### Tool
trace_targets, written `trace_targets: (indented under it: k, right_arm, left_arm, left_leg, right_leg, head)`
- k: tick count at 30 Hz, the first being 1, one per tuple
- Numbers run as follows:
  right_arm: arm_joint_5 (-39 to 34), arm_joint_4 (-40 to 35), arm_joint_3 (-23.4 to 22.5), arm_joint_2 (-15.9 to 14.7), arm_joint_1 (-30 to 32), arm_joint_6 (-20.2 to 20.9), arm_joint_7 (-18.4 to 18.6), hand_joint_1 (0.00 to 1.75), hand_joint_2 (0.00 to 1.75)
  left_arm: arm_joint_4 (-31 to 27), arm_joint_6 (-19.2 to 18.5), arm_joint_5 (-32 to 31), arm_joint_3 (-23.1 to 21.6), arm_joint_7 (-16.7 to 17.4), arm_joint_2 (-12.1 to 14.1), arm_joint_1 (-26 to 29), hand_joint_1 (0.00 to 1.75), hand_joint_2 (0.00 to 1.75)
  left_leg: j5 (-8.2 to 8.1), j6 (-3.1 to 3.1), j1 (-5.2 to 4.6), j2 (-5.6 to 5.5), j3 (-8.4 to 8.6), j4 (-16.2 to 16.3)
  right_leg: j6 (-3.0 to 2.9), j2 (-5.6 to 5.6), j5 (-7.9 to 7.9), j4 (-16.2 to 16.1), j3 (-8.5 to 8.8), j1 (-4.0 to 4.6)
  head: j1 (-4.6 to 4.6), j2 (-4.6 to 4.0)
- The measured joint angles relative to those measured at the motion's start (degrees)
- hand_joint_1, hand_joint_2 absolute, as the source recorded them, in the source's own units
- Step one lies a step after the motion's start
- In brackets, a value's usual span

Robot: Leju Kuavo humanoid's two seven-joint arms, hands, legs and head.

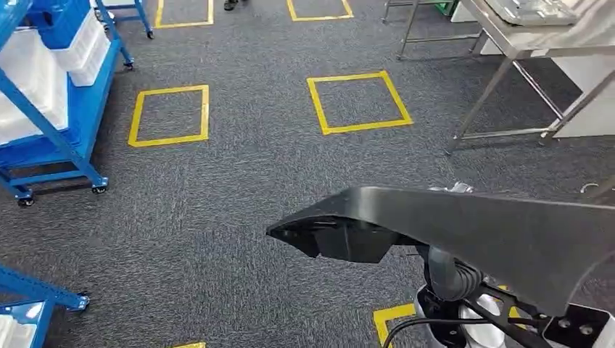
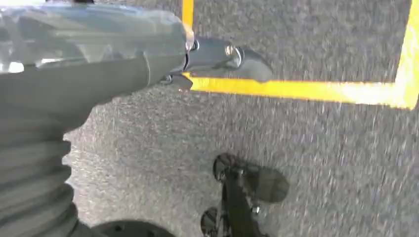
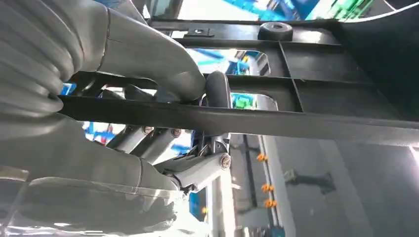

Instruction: Take the parts from the cabinet and place them on the table.

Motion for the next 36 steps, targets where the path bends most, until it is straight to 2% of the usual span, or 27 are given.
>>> trace_targets:
  k: [1,2,3,4,5,8,9,10,11,13,14,15,16,18,19,20,22,24,26,28,29,30,32,33,34,35,36]
  right_arm:
    - [0.02,0.00,0.00,0.00,0.10,-0.04,0.00,1.75,1.75]
    - [0.02,0.00,0.00,0.00,0.24,-0.13,0.00,1.75,1.75]
    - [0.07,0.00,0.02,0.00,0.38,-0.30,0.00,1.75,1.75]
    - [0.09,0.00,0.02,0.00,0.43,-0.46,0.00,1.75,1.75]
    - [0.30,0.00,0.04,0.04,0.44,-0.59,0.05,1.75,1.75]
    - [0.52,-0.15,0.04,0.04,0.94,-0.92,0.00,1.75,1.75]
    - [0.52,-0.33,0.04,0.02,1.09,-1.07,0.02,1.75,1.75]
    - [0.59,-0.44,0.07,0.02,1.08,-1.23,-0.07,1.75,1.75]
    - [0.66,-0.48,0.15,0.02,0.96,-1.58,0.00,1.75,1.75]
    - [0.74,-0.48,0.50,0.00,0.99,-1.82,0.00,1.75,1.75]
    - [0.77,-0.48,0.50,-0.04,1.07,-1.77,0.00,1.75,1.75]
    - [0.50,-0.48,0.50,-0.04,1.05,-1.51,0.00,1.75,1.75]
    - [0.26,-0.48,0.52,-0.04,1.04,-1.23,0.00,1.75,1.75]
    - [-0.13,-0.48,0.55,-0.04,0.84,-0.28,0.00,1.75,1.75]
    - [-0.17,-0.48,0.57,-0.04,0.61,0.09,0.00,1.75,1.75]
    - [-0.20,-0.48,0.57,-0.04,0.22,0.37,0.00,1.75,1.75]
    - [-0.20,-0.63,0.66,-0.04,-0.37,0.63,0.02,1.75,1.75]
    - [-0.39,-1.14,0.66,-0.04,-0.83,0.63,0.00,1.75,1.75]
    - [-0.61,-1.57,0.68,-0.04,-1.69,0.59,0.00,1.75,1.75]
    - [-0.70,-1.57,0.77,-0.04,-2.24,0.35,0.00,1.75,1.75]
    - [-0.85,-1.57,0.79,-0.07,-2.24,0.28,0.00,1.75,1.75]
    - [-1.26,-1.49,0.79,-0.22,-2.24,0.28,0.00,1.75,1.75]
    - [-2.16,-1.36,0.81,-0.44,-2.38,0.32,0.00,1.75,1.75]
    - [-2.19,-1.36,0.83,-0.44,-2.54,0.33,0.00,1.75,1.75]
    - [-2.19,-1.36,0.92,-0.46,-2.74,0.33,0.00,1.75,1.75]
    - [-2.19,-1.33,0.96,-0.46,-3.11,0.28,0.00,1.75,1.75]
    - [-2.12,-1.16,1.31,-0.46,-3.36,0.20,0.00,1.75,1.75]
  left_arm:
    - [0.00,-0.09,-0.02,0.00,0.04,0.00,-0.06,0.00,1.75]
    - [0.00,-0.26,-0.11,0.00,0.13,-0.02,-0.19,0.00,1.75]
    - [0.00,-0.28,-0.20,0.00,0.26,-0.11,-0.25,0.00,1.75]
    - [0.00,-0.29,-0.26,0.00,0.30,-0.13,-0.25,0.00,1.75]
    - [0.00,-0.26,-0.28,0.00,0.33,-0.15,-0.22,0.00,1.75]
    - [0.00,-0.20,-0.46,-0.02,0.61,-0.22,-0.32,0.00,1.75]
    - [0.00,-0.16,-0.50,-0.04,0.70,-0.24,-0.47,0.00,1.75]
    - [0.00,-0.07,-0.61,-0.04,0.74,-0.24,-0.52,0.00,1.75]
    - [0.00,0.15,-0.61,-0.04,0.83,-0.24,-0.44,0.00,1.75]
    - [0.00,0.41,-0.61,-0.04,1.07,-0.33,-0.11,0.00,1.75]
    - [0.00,0.44,-0.61,-0.04,1.31,-0.35,0.05,0.00,1.75]
    - [0.00,0.46,-0.61,-0.04,1.42,-0.35,0.11,0.00,1.75]
    - [0.00,0.46,-0.61,-0.04,1.49,-0.33,0.07,0.00,1.75]
    - [0.00,0.46,-0.61,-0.04,1.49,-0.33,-0.09,0.00,1.75]
    - [0.00,0.46,-0.61,-0.04,1.49,-0.33,-0.07,0.00,1.75]
    - [0.00,0.46,-0.66,-0.04,1.46,-0.35,-0.11,0.00,1.75]
    - [0.00,0.48,-0.79,-0.07,1.42,-0.37,-0.18,0.00,1.75]
    - [0.00,0.61,-0.85,-0.09,1.09,-0.46,-0.33,0.00,1.75]
    - [0.00,0.63,-1.29,-0.17,0.76,-0.66,-0.47,0.00,1.75]
    - [0.00,0.63,-1.51,-0.22,0.81,-0.63,-0.20,0.00,1.75]
    - [0.00,0.61,-1.66,-0.24,0.94,-0.63,-0.15,0.00,1.75]
    - [0.00,0.59,-1.82,-0.24,1.09,-0.63,-0.17,0.00,1.75]
    - [0.00,0.41,-1.81,-0.26,1.44,-0.66,-0.29,0.00,1.75]
    - [0.00,0.41,-1.81,-0.26,1.51,-0.70,-0.33,0.00,1.75]
    - [0.00,0.41,-1.79,-0.26,1.62,-0.79,-0.36,0.00,1.75]
    - [0.00,0.46,-1.73,-0.26,1.82,-0.79,-0.35,0.00,1.75]
    - [0.00,0.57,-1.57,-0.24,1.99,-0.81,-0.33,0.00,1.75]
  left_leg:
    - [-0.12,-0.10,0.00,0.65,0.10,0.00]
    - [-0.27,-0.23,0.00,1.30,0.31,0.00]
    - [-0.48,-0.42,0.00,1.84,0.60,0.00]
    - [-0.70,-0.71,-0.14,2.30,0.89,-0.02]
    - [-1.02,-1.13,-0.61,2.78,0.86,0.24]
    - [-1.28,-1.93,-0.60,4.79,1.47,-0.16]
    - [-1.72,-2.43,-0.36,4.31,1.44,0.09]
    - [-2.71,-2.63,-0.14,1.14,1.24,1.31]
    - [-4.97,-2.63,-0.07,-0.76,-0.33,4.89]
    - [-9.15,-2.80,-0.02,-1.87,-4.79,14.13]
    - [-9.99,-2.84,-0.01,-2.05,-6.82,17.87]
    - [-9.25,-2.78,0.01,-2.08,-7.43,18.45]
    - [-7.28,-2.72,0.01,-2.12,-6.78,16.40]
    - [-1.53,-2.49,0.15,-3.09,-2.93,7.07]
    - [0.40,-2.30,0.30,-5.53,-1.03,2.33]
    - [-0.47,-2.22,0.47,-7.85,-0.60,1.11]
    - [-0.47,-1.93,0.12,-6.80,-0.58,0.91]
    - [-0.01,-1.04,0.36,-5.62,-0.26,0.30]
    - [0.41,-0.24,0.38,-4.03,0.09,-0.36]
    - [0.32,-0.03,0.06,-2.43,0.08,-0.35]
    - [0.24,-0.01,0.03,-1.57,0.01,-0.32]
    - [0.20,-0.03,0.01,-0.91,0.01,-0.31]
    - [-0.04,-0.23,0.01,0.60,0.18,-0.29]
    - [-0.21,-0.38,0.01,1.25,0.39,-0.29]
    - [-0.41,-0.65,-0.03,1.78,0.69,-0.28]
    - [-0.67,-1.03,-0.40,2.26,0.81,-0.24]
    - [-0.85,-1.33,-0.52,2.58,0.84,-0.15]
  right_leg:
    - [-0.04,-0.20,1.86,-2.52,1.32,0.00]
    - [-0.17,-0.64,4.47,-7.49,4.10,0.02]
    - [-0.42,-2.01,6.87,-13.40,7.44,0.12]
    - [-0.73,-5.46,6.86,-17.52,9.54,0.55]
    - [-1.20,-5.15,6.82,-17.90,9.61,1.13]
    - [-2.02,-2.80,6.87,-17.96,9.28,1.34]
    - [-2.56,-2.04,7.22,-18.52,9.66,0.65]
    - [-2.82,-1.59,7.29,-18.71,9.81,0.64]
    - [-3.14,-1.08,7.27,-18.70,9.81,0.63]
    - [-3.42,0.43,7.28,-18.67,9.81,0.75]
    - [-3.43,1.32,7.27,-18.61,9.81,0.84]
    - [-3.42,2.13,7.27,-18.57,9.86,0.85]
    - [-3.41,2.87,7.26,-18.50,9.95,0.85]
    - [-3.17,4.47,7.11,-18.25,10.17,0.76]
    - [-2.94,5.08,6.96,-18.09,10.12,0.64]
    - [-2.56,5.68,6.91,-17.71,9.79,0.92]
    - [-1.78,6.94,7.21,-17.86,9.32,0.43]
    - [-0.87,8.16,7.62,-18.24,9.10,0.51]
    - [-0.68,1.80,5.05,-14.67,7.64,0.72]
    - [-0.14,0.16,0.65,-5.77,3.26,0.41]
    - [0.04,0.05,-0.67,-1.79,1.22,0.26]
    - [0.14,0.03,-0.64,-0.39,0.45,0.15]
    - [0.21,-0.44,2.85,-5.30,3.00,0.08]
    - [0.10,-1.26,5.34,-10.66,5.89,0.10]
    - [-0.16,-3.24,7.28,-15.97,8.93,0.21]
    - [-0.56,-5.42,6.50,-18.13,9.89,0.94]
    - [-1.15,-4.40,6.96,-18.25,9.81,0.89]
  head:
    - [0.00,0.02]
    - [0.00,0.00]
    - [0.00,0.00]
    - [0.00,0.00]
    - [-0.02,0.02]
    - [-0.02,0.00]
    - [-0.02,0.02]
    - [0.00,0.00]
    - [-0.02,0.00]
    - [-0.02,0.00]
    - [-0.02,0.00]
    - [-0.02,0.02]
    - [-0.02,0.02]
    - [-0.02,0.02]
    - [-0.02,0.00]
    - [0.00,0.00]
    - [0.00,0.00]
    - [0.00,0.02]
    - [0.04,0.02]
    - [0.02,0.00]
    - [0.00,0.02]
    - [0.02,0.00]
    - [0.02,0.02]
    - [0.02,0.00]
    - [0.02,0.00]
    - [0.02,0.00]
    - [0.00,0.02]
